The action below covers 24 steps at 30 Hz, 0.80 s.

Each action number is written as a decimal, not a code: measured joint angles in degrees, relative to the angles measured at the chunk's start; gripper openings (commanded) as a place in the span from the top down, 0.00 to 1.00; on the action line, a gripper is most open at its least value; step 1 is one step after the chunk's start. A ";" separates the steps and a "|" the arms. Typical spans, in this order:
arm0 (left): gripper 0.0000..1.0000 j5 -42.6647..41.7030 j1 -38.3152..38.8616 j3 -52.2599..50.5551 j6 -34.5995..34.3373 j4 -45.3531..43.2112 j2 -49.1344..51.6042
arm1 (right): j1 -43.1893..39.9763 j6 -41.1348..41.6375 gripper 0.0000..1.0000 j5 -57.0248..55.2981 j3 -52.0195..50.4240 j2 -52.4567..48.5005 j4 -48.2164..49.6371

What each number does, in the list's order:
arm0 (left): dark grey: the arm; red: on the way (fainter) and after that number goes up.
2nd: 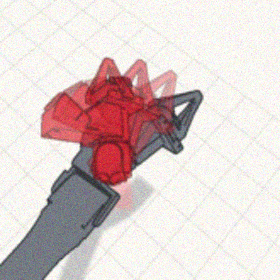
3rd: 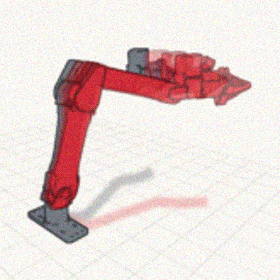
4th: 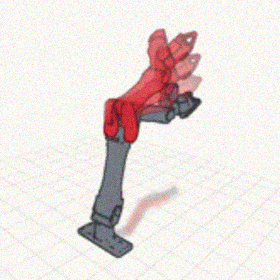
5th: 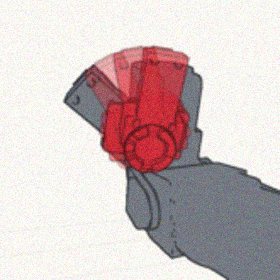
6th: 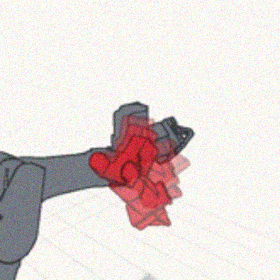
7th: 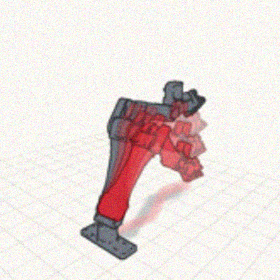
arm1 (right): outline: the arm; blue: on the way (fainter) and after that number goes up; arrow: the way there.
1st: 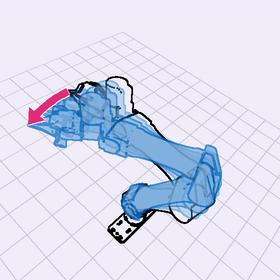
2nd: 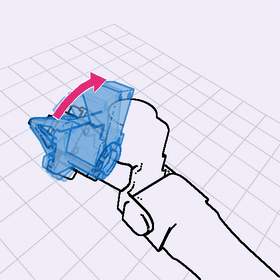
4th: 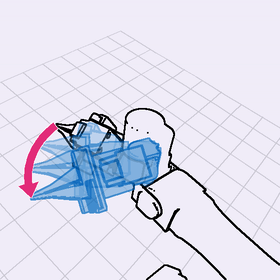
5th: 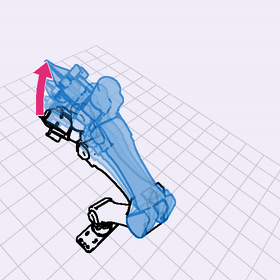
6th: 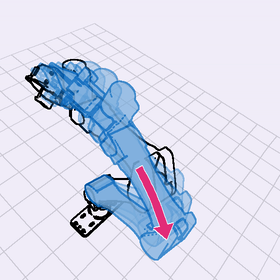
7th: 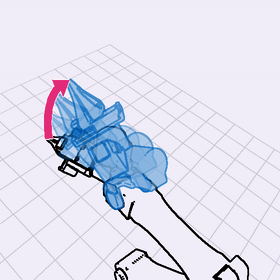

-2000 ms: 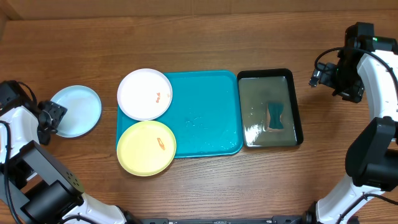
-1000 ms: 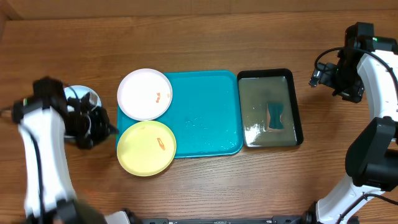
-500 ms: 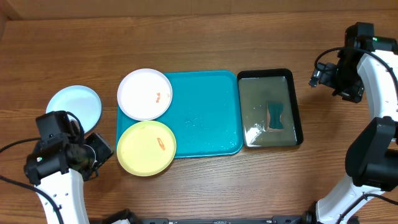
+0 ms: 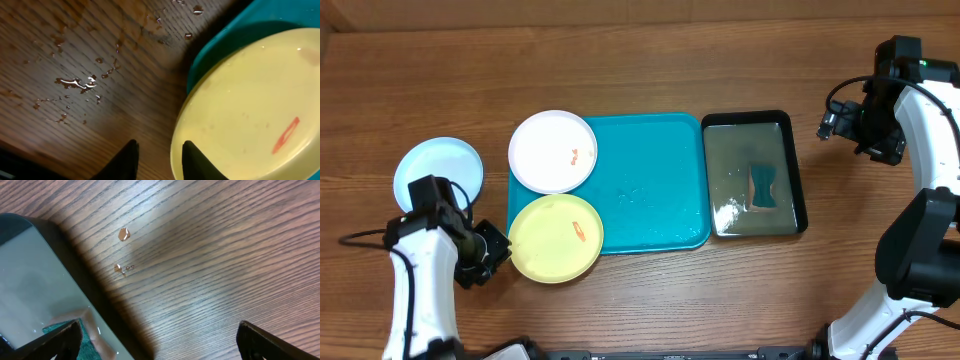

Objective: Clean dirty plates on tray and stack at the side
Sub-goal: 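Grip the yellow plate rim with the left gripper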

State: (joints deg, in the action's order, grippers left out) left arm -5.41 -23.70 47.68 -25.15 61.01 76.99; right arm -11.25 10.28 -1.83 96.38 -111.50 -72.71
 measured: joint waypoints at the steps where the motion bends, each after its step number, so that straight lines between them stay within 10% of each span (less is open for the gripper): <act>1: 0.74 -0.26 0.00 -0.02 0.15 -0.13 0.79 | -0.02 0.00 0.00 -0.02 0.00 0.00 0.02; 24: 0.64 -0.02 8.13 -0.09 1.46 -2.29 4.02 | -0.02 0.00 0.00 -0.02 -0.02 0.00 0.04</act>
State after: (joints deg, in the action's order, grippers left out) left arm -5.43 -15.57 47.59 -23.68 58.72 81.01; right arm -11.27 10.28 -1.85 96.36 -111.50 -72.66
